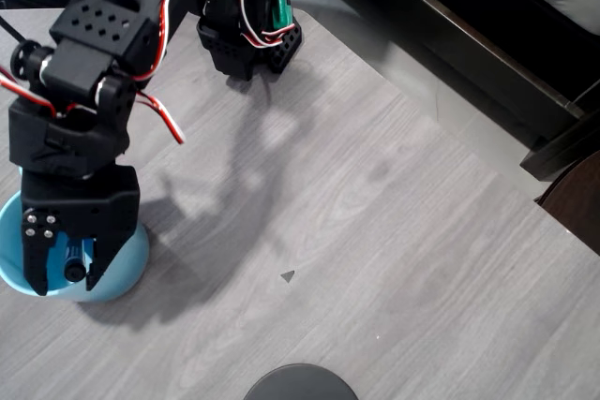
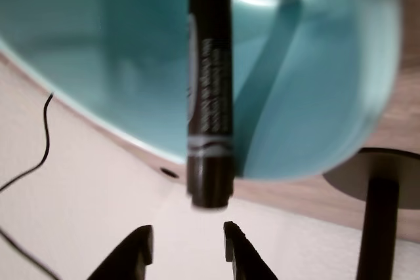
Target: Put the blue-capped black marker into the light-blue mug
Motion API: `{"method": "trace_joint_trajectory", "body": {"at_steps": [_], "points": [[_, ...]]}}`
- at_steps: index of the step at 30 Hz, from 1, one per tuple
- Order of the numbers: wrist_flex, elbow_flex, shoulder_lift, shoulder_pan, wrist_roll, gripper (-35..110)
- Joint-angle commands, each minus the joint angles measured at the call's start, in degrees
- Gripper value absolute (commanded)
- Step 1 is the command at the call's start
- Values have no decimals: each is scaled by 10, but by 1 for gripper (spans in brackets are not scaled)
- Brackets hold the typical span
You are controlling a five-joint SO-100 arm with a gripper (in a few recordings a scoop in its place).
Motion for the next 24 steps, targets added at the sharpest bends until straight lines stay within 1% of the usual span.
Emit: {"method": "trace_joint_trajectory", "body": {"at_steps": [1, 5, 8, 12, 14, 19, 24], "points": [[0, 4, 64, -23, -47, 11], [3, 35, 144, -70, -140, 1], [6, 84, 217, -117, -228, 0], [100, 127, 247, -178, -324, 0], [113, 177, 277, -192, -350, 0], [91, 352, 415, -218, -414, 0], [76, 515, 554, -230, -439, 0]]}}
